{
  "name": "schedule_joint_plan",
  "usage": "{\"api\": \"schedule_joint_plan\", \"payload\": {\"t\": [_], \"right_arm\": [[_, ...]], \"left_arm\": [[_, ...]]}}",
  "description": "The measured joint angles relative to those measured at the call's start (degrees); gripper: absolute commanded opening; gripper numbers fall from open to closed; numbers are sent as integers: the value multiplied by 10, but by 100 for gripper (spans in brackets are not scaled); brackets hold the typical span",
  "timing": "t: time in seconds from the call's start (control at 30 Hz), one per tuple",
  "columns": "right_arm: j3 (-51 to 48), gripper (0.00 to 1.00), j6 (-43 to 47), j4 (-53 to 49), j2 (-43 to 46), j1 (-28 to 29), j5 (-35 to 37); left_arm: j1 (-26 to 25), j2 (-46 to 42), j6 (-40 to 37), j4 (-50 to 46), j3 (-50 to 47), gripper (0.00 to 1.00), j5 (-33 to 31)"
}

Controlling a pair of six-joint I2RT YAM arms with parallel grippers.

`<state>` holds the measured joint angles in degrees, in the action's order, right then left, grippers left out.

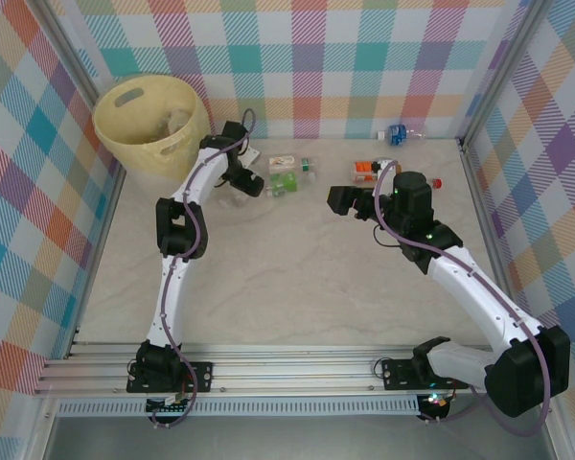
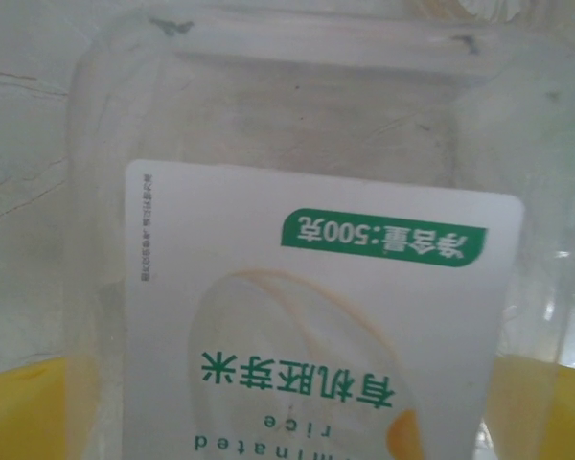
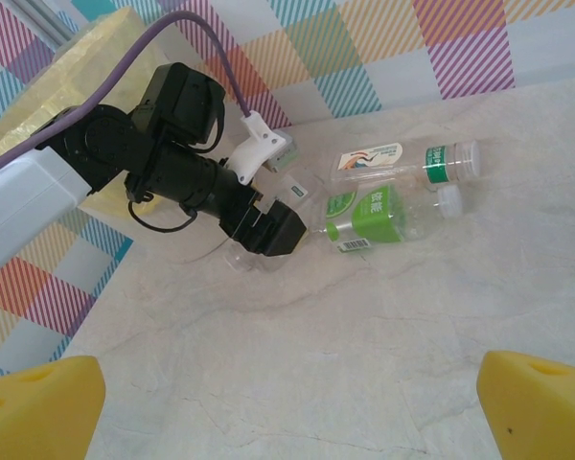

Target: Put the plastic bottles in the bin

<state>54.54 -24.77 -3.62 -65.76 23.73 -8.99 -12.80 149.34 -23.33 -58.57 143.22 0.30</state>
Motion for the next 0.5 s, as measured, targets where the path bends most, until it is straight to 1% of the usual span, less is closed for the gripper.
{"api": "schedule_joint_plan", "payload": {"t": [0.2, 0.27, 0.33, 0.5], "right_arm": [[0, 100, 0, -5, 0, 0, 0], [0, 100, 0, -5, 0, 0, 0], [0, 100, 0, -5, 0, 0, 0], [0, 100, 0, -5, 0, 0, 1]], "left_arm": [[2, 2, 17, 1, 0, 81, 6], [2, 2, 27, 5, -3, 76, 5], [2, -11, 36, 22, -28, 74, 5], [-5, -91, 52, 59, -141, 73, 8]]}}
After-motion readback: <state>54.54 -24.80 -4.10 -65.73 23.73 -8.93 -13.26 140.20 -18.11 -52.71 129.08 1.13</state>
